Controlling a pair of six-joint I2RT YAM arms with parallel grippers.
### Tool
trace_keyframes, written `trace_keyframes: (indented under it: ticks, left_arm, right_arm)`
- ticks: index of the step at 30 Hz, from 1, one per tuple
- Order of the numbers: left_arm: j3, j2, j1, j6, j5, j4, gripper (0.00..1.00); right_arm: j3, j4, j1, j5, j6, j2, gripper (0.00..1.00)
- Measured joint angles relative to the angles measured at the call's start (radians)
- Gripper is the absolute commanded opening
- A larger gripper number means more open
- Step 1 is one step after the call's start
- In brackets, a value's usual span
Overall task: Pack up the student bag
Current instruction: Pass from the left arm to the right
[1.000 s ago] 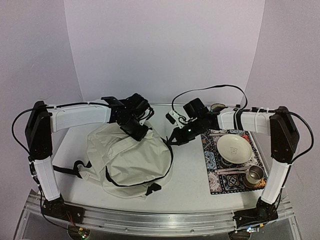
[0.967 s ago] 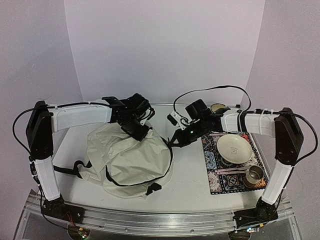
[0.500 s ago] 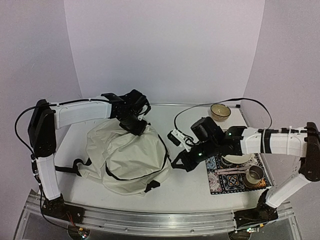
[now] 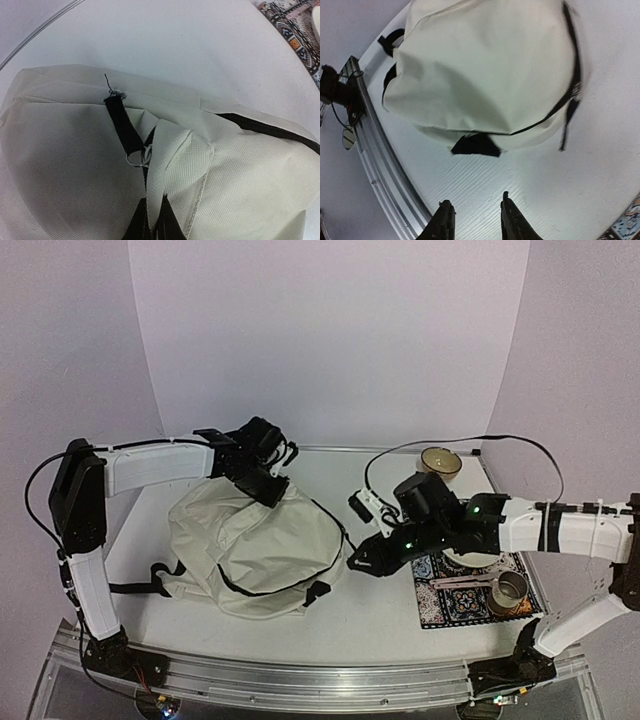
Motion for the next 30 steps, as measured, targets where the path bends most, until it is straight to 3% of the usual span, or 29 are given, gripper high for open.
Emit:
trace_keyframes:
  ticks: [4,8,17,23,28,30]
  left_arm:
    - [-0.046,-0.051,0.0,0.055,0.038,0.02,0.0]
    - [-0.065,-0.069,0.0,0.097,0.083,0.019,0.0]
    - [-0.067,-0.069,0.002,0.171,0.201,0.02,0.0]
    - [-0.022,-0.045,-0.016,0.236,0.288,0.007,0.0]
    - [0.057,0.017,-0.048,0.316,0.334,0.001,0.0]
    - [0.088,0.047,-0.056,0.344,0.345,-0.003,0.04]
  right_arm:
    - [0.076,-0.038,-0.109,-0.012,0.014,0.018,0.58]
    - [0.203,-0.047,-0.184,-0.06,0.033,0.134,0.68]
    - [0.418,-0.049,-0.205,-0.227,0.069,0.464,0.72]
    - [0.451,-0.023,-0.205,-0.31,0.095,0.569,0.61]
    - [0.413,0.04,-0.205,-0.355,0.14,0.58,0.39]
    - [0.377,0.082,-0.205,-0.363,0.163,0.575,0.27]
